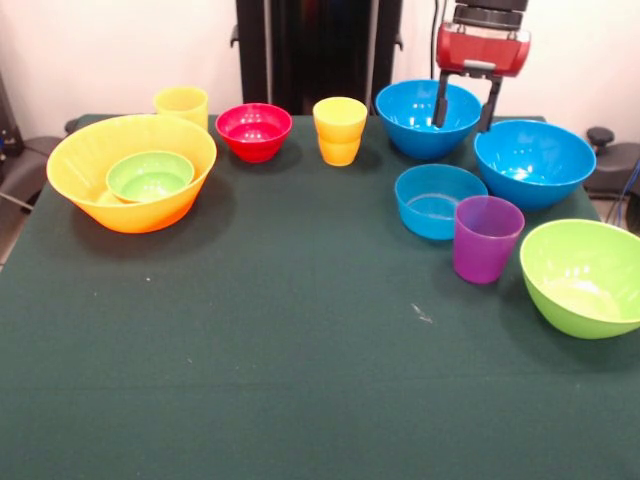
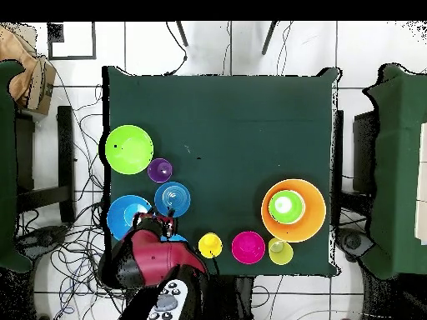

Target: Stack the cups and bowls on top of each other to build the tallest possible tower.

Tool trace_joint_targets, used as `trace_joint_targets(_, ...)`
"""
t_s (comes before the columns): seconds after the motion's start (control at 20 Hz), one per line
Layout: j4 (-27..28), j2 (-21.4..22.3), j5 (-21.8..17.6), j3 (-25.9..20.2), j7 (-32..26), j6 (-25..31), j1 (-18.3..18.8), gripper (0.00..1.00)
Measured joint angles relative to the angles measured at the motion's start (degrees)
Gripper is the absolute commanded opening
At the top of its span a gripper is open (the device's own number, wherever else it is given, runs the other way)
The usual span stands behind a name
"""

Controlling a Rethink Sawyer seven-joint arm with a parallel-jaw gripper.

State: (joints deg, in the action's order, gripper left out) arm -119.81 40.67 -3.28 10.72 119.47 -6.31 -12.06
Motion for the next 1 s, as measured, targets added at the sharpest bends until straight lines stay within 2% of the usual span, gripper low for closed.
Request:
trace_joint_targets(0.35,0.0,-1.1,-0.2,0.6,0.0,-0.8,-0.4,1.00)
trace_joint_targets(1.0,2.0,-2.7,-0.2,5.8,0.0,0.5,-9.3,1.00)
